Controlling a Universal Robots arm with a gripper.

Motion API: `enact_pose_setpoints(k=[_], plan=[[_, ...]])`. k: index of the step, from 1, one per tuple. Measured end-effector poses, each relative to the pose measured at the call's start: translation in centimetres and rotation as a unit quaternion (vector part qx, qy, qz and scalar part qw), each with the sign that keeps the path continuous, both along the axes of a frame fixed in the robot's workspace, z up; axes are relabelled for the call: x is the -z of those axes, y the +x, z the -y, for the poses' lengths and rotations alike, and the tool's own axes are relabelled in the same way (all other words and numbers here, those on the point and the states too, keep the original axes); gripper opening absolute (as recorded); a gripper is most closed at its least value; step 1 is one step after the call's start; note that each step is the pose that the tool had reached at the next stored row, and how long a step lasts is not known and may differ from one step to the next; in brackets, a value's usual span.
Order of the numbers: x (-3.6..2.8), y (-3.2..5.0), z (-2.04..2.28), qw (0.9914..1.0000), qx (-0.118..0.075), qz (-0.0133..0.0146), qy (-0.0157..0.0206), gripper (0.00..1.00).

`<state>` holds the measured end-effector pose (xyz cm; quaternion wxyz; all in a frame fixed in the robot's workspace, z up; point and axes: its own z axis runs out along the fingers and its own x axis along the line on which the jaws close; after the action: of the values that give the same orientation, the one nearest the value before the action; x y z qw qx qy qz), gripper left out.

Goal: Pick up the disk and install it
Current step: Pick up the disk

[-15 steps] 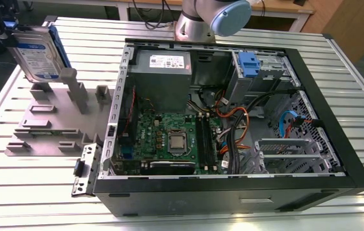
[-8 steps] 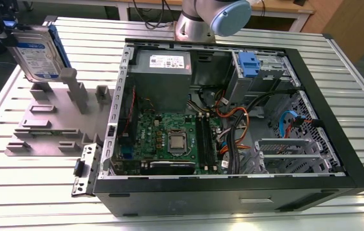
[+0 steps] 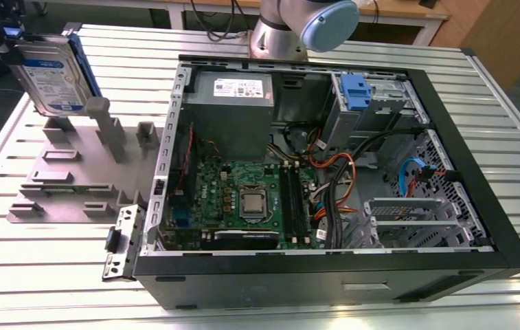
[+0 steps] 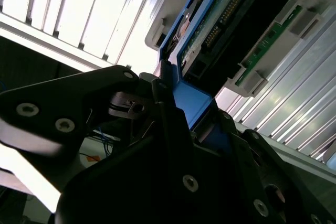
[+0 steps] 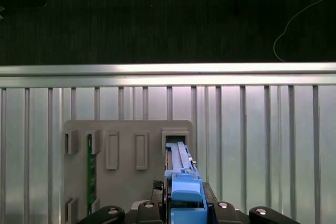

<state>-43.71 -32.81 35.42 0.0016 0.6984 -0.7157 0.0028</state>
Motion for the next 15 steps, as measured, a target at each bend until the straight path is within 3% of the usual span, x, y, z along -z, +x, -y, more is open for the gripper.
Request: enact_pose_setpoints(k=[15], plan=[[-0.91,0.0,0.0,1.0,0.0,0.0,0.0,0.36]])
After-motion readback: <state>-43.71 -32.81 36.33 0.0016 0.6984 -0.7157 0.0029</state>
